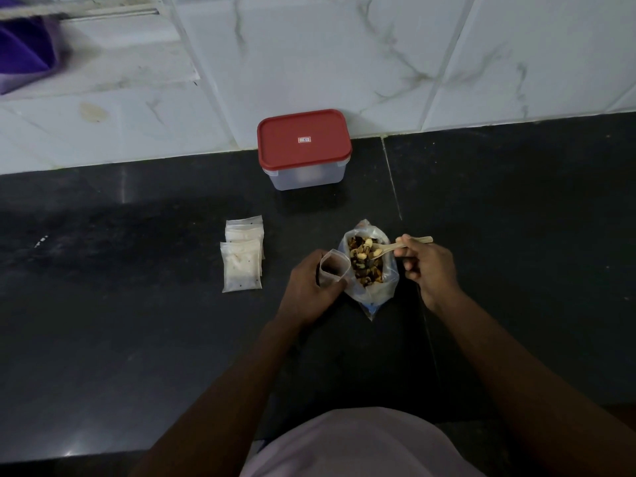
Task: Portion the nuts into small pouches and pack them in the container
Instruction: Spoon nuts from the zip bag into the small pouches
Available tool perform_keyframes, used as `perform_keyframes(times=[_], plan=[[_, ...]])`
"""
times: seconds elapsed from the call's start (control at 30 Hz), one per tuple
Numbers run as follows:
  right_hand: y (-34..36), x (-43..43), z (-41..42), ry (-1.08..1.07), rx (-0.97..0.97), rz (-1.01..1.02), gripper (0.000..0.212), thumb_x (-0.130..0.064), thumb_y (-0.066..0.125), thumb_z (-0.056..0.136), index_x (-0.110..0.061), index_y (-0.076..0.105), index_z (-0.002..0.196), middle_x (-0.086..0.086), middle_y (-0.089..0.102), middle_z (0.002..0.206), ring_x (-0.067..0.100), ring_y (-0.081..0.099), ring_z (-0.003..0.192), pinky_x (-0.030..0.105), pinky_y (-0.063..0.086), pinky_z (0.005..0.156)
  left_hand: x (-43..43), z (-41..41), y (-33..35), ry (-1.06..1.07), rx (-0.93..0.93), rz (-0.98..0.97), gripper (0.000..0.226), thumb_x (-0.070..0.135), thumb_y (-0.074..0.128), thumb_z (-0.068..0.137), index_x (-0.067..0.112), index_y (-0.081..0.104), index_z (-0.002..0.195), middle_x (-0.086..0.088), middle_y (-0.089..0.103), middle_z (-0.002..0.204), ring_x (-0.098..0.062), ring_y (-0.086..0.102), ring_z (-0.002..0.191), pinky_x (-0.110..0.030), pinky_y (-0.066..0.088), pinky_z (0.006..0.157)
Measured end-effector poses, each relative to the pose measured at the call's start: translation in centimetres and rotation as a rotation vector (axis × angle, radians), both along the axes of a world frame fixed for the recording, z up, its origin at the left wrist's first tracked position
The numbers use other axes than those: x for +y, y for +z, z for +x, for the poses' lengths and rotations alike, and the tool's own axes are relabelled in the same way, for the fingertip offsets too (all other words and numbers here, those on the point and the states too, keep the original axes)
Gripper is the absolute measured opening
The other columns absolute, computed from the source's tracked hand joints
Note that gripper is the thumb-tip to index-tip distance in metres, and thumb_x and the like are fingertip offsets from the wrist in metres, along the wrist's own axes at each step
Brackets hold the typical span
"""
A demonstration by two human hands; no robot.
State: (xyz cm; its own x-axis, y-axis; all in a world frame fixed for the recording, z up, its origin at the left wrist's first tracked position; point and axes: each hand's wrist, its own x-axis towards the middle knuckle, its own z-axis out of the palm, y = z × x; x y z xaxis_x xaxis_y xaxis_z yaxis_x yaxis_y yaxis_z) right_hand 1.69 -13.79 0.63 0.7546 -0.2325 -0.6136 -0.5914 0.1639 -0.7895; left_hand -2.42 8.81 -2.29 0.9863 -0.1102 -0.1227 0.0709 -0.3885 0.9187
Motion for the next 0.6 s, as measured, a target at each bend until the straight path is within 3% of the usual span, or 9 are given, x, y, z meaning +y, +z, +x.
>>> perform_keyframes(times=[0.23,0.4,0.6], plan=[[2.2,-0.1,0.3,-0.007,-0.117,0.033,0.017,-0.022,0.061,0.1,-0.011,0.075,0.098,-0.002,0.071,0.074,0.007,0.049,0.058,0.024,0.036,0.056,-0.4,0.2,0.5,0.007,-0.036,-0.011,0.024,0.037,0.072,0.093,0.027,0.064,0.114,0.012,0.066,0.111,-0.006,0.065,0.105,-0.036,0.059,0.087],[3.5,1.1,0.0,0.045,-0.196,0.038,0.018,-0.021,0.061,0.1,-0.01,0.074,0.097,0.0,0.07,0.074,0.009,0.049,0.058,0.024,0.036,0.055,-0.7,0.3,0.6,0.006,-0.006,-0.025,0.033,0.043,0.074,0.089,0.027,0.061,0.115,0.011,0.067,0.111,-0.006,0.065,0.105,-0.041,0.059,0.089],[3.1,3.0,-0.9,0.112,-0.216,-0.011,0.016,-0.022,0.064,0.098,-0.012,0.074,0.09,0.003,0.073,0.076,0.01,0.049,0.058,0.023,0.036,0.052,-0.6,0.3,0.4,-0.012,0.024,-0.011,0.041,0.036,0.078,0.084,0.027,0.058,0.118,0.012,0.066,0.115,-0.002,0.064,0.108,-0.043,0.058,0.093]])
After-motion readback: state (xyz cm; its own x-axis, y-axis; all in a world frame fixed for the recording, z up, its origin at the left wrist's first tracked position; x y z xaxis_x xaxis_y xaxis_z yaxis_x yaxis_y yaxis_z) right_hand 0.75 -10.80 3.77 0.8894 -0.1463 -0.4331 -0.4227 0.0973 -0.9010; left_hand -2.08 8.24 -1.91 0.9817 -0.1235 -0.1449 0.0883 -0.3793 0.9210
